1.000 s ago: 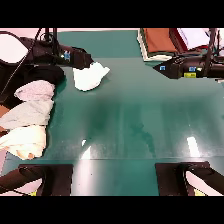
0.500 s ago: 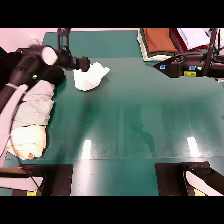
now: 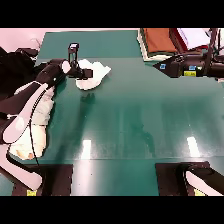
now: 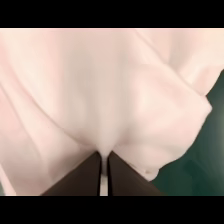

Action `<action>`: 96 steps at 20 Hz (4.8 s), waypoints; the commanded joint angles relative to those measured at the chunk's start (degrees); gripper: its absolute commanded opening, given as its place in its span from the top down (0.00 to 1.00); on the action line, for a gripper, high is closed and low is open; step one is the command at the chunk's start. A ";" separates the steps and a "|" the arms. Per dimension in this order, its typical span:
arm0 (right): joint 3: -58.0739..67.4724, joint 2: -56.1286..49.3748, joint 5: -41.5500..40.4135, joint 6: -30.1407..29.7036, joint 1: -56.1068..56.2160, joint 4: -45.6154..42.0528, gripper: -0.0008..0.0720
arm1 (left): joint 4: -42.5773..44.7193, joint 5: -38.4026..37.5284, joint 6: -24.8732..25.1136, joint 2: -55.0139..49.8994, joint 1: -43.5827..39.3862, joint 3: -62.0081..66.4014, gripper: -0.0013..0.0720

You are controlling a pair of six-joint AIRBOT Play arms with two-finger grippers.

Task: Fold the shirts.

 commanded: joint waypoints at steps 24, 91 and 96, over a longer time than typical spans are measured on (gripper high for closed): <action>23.23 0.00 -2.05 2.25 -0.11 -8.04 0.96 | 2.95 -15.23 7.21 21.68 -21.16 3.48 0.14; 24.68 5.05 12.94 21.29 0.61 -19.08 0.97 | -15.10 -25.24 20.98 47.63 7.45 8.68 0.95; 24.61 -4.28 18.14 21.75 0.61 -23.65 0.97 | -21.35 -28.02 22.34 44.54 3.08 -12.90 0.95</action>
